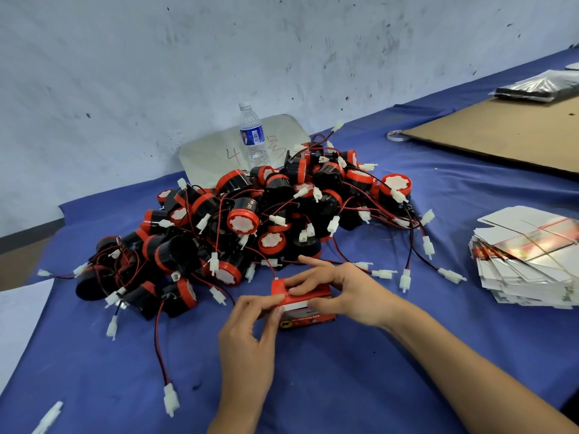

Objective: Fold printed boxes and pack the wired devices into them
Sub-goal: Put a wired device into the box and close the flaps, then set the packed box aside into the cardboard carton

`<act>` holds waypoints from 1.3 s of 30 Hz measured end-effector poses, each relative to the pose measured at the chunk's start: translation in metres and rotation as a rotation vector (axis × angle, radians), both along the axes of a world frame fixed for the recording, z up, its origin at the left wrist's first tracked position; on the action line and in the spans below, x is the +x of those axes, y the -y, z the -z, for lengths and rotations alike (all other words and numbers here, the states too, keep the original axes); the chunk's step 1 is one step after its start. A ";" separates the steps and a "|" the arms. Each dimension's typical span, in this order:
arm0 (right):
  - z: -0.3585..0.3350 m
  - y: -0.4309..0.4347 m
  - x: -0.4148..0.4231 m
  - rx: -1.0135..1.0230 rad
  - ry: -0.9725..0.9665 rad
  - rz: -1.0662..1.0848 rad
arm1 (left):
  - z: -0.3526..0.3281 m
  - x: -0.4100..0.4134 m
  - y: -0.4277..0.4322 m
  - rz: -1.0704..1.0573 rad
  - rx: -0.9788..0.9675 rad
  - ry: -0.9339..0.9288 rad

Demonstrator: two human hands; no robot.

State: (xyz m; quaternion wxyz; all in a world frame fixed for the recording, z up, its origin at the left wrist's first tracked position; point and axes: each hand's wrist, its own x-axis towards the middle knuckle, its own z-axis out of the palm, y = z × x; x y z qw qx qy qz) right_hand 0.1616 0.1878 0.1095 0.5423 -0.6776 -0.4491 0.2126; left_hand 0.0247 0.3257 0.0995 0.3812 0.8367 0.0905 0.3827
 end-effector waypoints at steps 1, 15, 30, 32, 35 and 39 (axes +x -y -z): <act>0.000 0.000 0.001 0.002 -0.008 -0.002 | 0.000 0.000 0.000 0.008 -0.005 0.001; 0.012 0.017 0.009 -0.032 0.094 -0.017 | 0.004 0.008 -0.002 0.176 -0.247 -0.085; 0.014 0.031 0.006 -0.149 0.697 0.040 | 0.004 0.002 -0.013 0.188 -0.260 -0.224; 0.019 0.030 0.004 -0.148 0.666 0.050 | 0.005 0.003 -0.012 0.171 -0.204 -0.217; 0.020 0.033 0.004 -0.101 0.587 0.131 | 0.006 0.005 -0.008 0.207 0.009 -0.258; 0.012 0.037 0.000 0.094 0.304 0.302 | 0.005 0.003 -0.006 0.264 0.103 -0.288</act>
